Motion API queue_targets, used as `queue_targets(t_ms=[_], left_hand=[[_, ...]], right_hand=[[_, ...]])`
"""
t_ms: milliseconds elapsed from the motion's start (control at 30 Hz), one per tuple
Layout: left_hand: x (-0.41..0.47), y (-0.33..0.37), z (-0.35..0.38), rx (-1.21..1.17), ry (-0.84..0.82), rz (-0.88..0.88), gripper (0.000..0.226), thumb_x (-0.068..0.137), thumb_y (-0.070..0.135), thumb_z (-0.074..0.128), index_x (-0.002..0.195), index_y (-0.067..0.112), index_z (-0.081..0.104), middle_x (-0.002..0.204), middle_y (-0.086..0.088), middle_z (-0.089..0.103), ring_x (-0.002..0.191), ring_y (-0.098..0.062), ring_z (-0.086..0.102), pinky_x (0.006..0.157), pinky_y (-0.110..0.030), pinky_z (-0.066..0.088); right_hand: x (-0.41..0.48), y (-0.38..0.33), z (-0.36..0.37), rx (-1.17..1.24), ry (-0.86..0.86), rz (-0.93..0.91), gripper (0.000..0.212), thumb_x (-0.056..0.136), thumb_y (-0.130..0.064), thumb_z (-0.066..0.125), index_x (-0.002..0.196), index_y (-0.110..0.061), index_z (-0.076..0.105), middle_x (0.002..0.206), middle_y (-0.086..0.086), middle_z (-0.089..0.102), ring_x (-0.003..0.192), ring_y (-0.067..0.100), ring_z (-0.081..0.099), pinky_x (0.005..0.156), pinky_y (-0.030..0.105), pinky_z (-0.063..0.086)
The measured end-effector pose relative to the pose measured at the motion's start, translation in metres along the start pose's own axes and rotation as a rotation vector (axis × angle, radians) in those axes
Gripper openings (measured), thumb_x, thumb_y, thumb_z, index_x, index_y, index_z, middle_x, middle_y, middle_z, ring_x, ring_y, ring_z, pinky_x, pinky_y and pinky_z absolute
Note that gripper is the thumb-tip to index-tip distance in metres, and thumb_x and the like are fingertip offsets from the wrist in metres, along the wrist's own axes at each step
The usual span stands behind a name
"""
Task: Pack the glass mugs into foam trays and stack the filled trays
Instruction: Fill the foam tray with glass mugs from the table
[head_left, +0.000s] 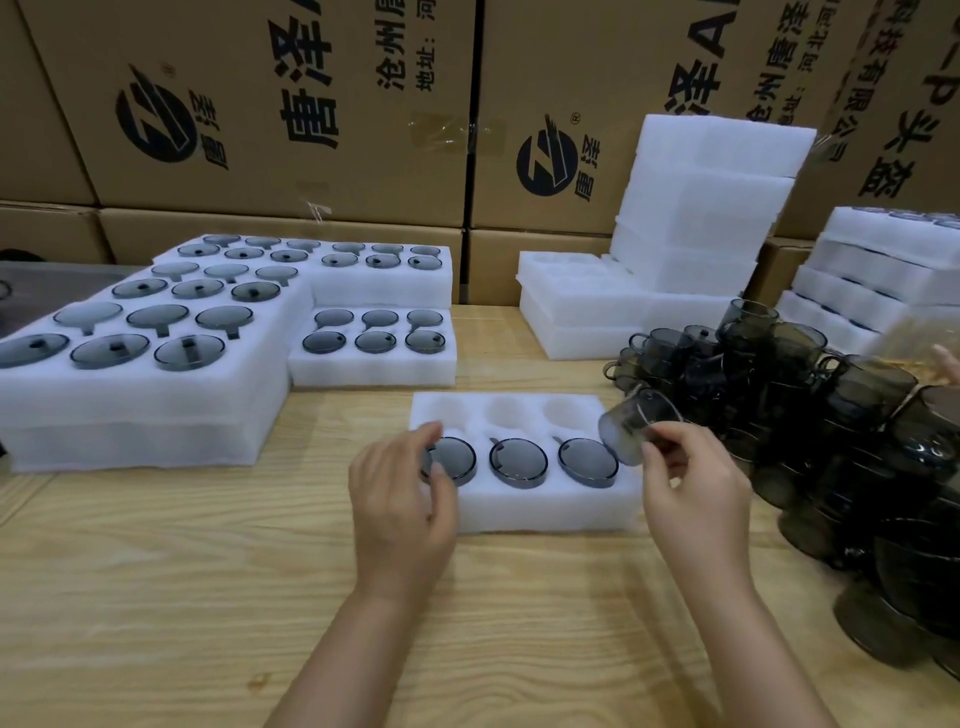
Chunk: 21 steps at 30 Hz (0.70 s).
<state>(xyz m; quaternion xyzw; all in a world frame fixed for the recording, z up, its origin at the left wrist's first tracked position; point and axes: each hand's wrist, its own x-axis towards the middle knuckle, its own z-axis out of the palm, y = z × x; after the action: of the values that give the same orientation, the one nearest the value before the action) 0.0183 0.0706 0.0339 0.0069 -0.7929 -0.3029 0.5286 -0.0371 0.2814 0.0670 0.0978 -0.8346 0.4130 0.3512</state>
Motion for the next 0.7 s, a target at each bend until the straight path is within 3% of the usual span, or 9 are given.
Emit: queue_targets(t_ms=[133,233,367,467,533,600,633,700], left_hand=[[-0.008,0.013,0.01,0.042,-0.106,0.245,0.041,0.082,0.023,0.057,0.12,0.008,0.054,0.108,-0.003,0.066,0.103,-0.015,0.058,0.105,-0.043,0.032],[-0.012,0.018,0.017,0.123,-0.155,0.279,0.062,0.078,0.039,0.063,0.129,0.011,0.044,0.123,-0.003,0.062,0.114,-0.014,0.055,0.112,-0.049,0.024],[-0.008,0.019,0.017,0.1,-0.089,0.174,0.062,0.072,0.041,0.071,0.123,0.013,0.049,0.11,-0.002,0.066,0.102,-0.013,0.06,0.111,-0.05,0.023],[-0.002,0.024,0.012,-0.032,-0.123,0.042,0.063,0.066,0.039,0.074,0.114,0.001,0.061,0.1,-0.004,0.068,0.09,-0.021,0.065,0.102,-0.052,0.036],[0.004,0.029,0.006,-0.159,-0.164,-0.028,0.062,0.064,0.037,0.071,0.111,-0.003,0.064,0.096,0.002,0.065,0.091,-0.01,0.059,0.092,-0.054,0.046],[0.008,0.03,0.001,-0.222,-0.205,-0.061,0.063,0.062,0.04,0.064,0.111,0.0,0.064,0.096,0.013,0.06,0.095,0.003,0.051,0.096,-0.051,0.045],[0.009,0.029,-0.002,-0.245,-0.24,-0.086,0.065,0.061,0.042,0.06,0.113,0.003,0.064,0.097,0.016,0.059,0.101,0.0,0.051,0.1,-0.049,0.042],[0.009,0.026,-0.006,-0.308,-0.333,-0.109,0.066,0.062,0.043,0.057,0.116,0.004,0.062,0.102,0.011,0.062,0.108,-0.021,0.056,0.099,-0.049,0.043]], right_hand=[[-0.019,-0.021,0.009,0.235,-0.077,-0.041,0.023,0.082,0.003,0.065,0.088,-0.018,0.063,0.082,-0.008,0.061,0.073,0.005,0.056,0.069,0.007,0.04],[-0.032,-0.039,0.015,0.353,-0.157,-0.139,0.017,0.08,-0.006,0.062,0.087,-0.022,0.063,0.084,-0.015,0.062,0.075,0.003,0.058,0.071,0.01,0.043],[-0.049,-0.055,0.026,0.456,-0.237,-0.138,0.019,0.08,-0.009,0.062,0.089,-0.025,0.064,0.084,-0.015,0.063,0.075,0.004,0.059,0.071,0.019,0.048],[-0.049,-0.059,0.025,0.483,-0.282,-0.175,0.032,0.082,-0.001,0.056,0.104,-0.024,0.065,0.1,-0.012,0.061,0.083,0.003,0.058,0.073,0.017,0.047],[-0.041,-0.054,0.018,0.467,-0.329,-0.187,0.051,0.081,0.0,0.051,0.12,-0.03,0.058,0.118,-0.016,0.054,0.089,0.003,0.055,0.076,0.01,0.041],[-0.035,-0.047,0.009,0.429,-0.459,-0.144,0.068,0.078,-0.007,0.049,0.133,-0.046,0.042,0.132,-0.027,0.042,0.106,0.004,0.05,0.084,0.009,0.038],[-0.033,-0.043,0.007,0.428,-0.553,-0.115,0.072,0.078,-0.011,0.049,0.136,-0.05,0.035,0.137,-0.031,0.037,0.117,0.003,0.045,0.091,0.009,0.036],[-0.032,-0.04,0.005,0.517,-0.724,-0.057,0.071,0.08,-0.013,0.052,0.14,-0.046,0.03,0.144,-0.025,0.035,0.13,0.002,0.037,0.102,0.016,0.034]])
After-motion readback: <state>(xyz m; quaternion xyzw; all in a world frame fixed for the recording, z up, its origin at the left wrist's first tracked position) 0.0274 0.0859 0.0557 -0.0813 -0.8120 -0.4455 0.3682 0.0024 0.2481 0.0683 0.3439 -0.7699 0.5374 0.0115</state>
